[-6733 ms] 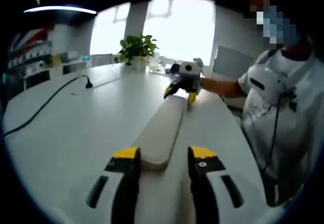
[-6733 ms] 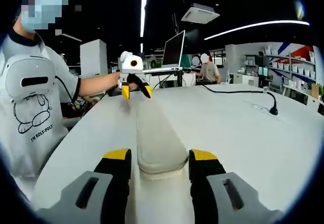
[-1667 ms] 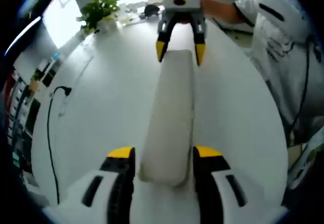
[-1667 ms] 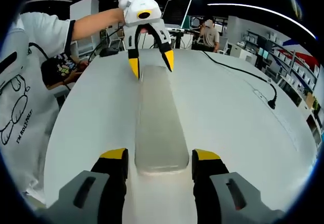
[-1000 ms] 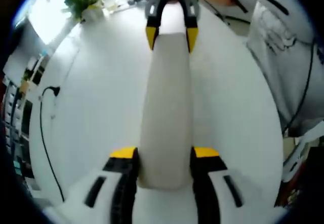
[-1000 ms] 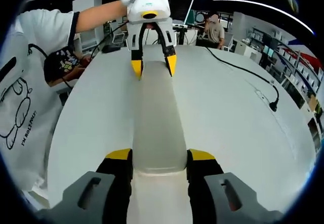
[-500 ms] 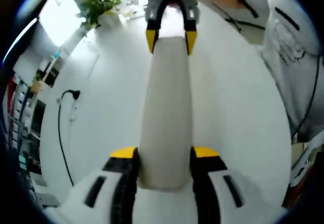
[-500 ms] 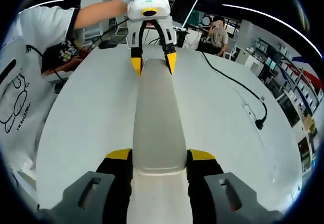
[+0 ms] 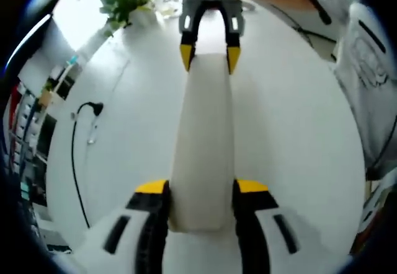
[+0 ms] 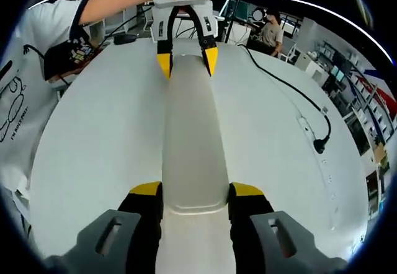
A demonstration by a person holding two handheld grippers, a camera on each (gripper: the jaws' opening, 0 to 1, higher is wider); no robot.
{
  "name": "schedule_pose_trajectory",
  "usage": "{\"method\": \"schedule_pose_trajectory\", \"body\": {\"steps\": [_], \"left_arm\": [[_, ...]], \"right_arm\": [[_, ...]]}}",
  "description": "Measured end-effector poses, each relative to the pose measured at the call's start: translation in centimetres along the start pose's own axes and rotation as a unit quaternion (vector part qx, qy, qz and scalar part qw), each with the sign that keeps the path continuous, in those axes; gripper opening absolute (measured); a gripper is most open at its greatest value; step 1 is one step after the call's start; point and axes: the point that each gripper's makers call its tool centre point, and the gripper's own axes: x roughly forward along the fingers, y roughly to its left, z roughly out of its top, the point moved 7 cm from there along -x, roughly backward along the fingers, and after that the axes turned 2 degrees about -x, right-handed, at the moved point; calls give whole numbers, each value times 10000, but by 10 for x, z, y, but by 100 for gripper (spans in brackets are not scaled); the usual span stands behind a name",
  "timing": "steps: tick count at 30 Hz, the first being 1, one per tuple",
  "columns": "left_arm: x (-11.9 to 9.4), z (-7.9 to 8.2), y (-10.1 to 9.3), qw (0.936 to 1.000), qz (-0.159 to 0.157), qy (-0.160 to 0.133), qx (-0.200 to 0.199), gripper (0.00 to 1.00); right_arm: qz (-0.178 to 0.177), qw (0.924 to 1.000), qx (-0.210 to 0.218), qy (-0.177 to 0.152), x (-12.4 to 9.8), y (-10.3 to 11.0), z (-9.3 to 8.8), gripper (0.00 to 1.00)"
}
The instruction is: Arrange the utensils inside the cutlery case until each visible utensil rests in its matching compartment.
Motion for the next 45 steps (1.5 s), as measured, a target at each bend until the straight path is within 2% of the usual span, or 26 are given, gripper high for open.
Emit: {"method": "schedule_pose_trajectory", "body": {"steps": [4, 11, 17, 19, 21, 25, 26, 30, 31, 33, 35, 37, 40, 42, 44, 45], "left_arm": [[7, -4, 7, 9999, -17, -71, -110, 43], [19, -11, 13, 9997, -105, -4, -223, 43], [20, -6, 8, 9995, -172, -22, -275, 43], [21, -6, 8, 9995, -184, 24, -258, 43], [21, -6, 8, 9995, -185, 54, -268, 43], [22, -8, 9, 9993, -200, -3, -317, 44], [23, -8, 9, 9992, -202, -25, -349, 44], [22, -10, 8, 9993, -119, -154, -326, 47], [20, -10, 9, 9997, 60, -191, -146, 50], [14, -13, 9, 9996, 135, -150, -175, 58], [4, -10, 11, 9985, 271, -394, -251, 59], [-13, -7, 11, 9962, 422, -683, -342, 60], [-38, -5, 4, 9911, 629, -1081, -448, 60], [-53, -8, -3, 9859, 794, -1342, -609, 60], [-65, -11, -16, 9810, 891, -1564, -725, 60], [-69, -13, -25, 9790, 772, -1697, -821, 58]], "right_arm": [[55, 10000, 23, -16, 7, -5, -3, 42], [156, 9998, 76, 73, 13, -9, -5, 42], [393, 9988, 287, -83, 15, -11, -7, 43], [548, 9968, 544, -206, 18, -10, -8, 44], [523, 9964, 535, -405, 18, -11, -11, 44], [466, 9962, 537, -499, 19, -11, -14, 45], [471, 9961, 535, -528, 18, -10, -14, 46], [471, 9959, 616, -469, 14, -5, -16, 68], [438, 9962, 621, -422, 12, -5, -18, 68], [311, 9964, 666, -430, 4, -7, -24, 68], [84, 9942, 887, -606, -6, -9, -27, 68], [-200, 9895, 1051, -967, -19, -13, -26, 68], [-540, 9770, 1302, -1603, -44, -9, -23, 67], [-685, 9729, 1326, -1768, -58, -4, -24, 63], [-788, 9734, 1247, -1753, -69, 6, -27, 55], [-871, 9720, 1225, -1804, -73, 10, -27, 54]]}}
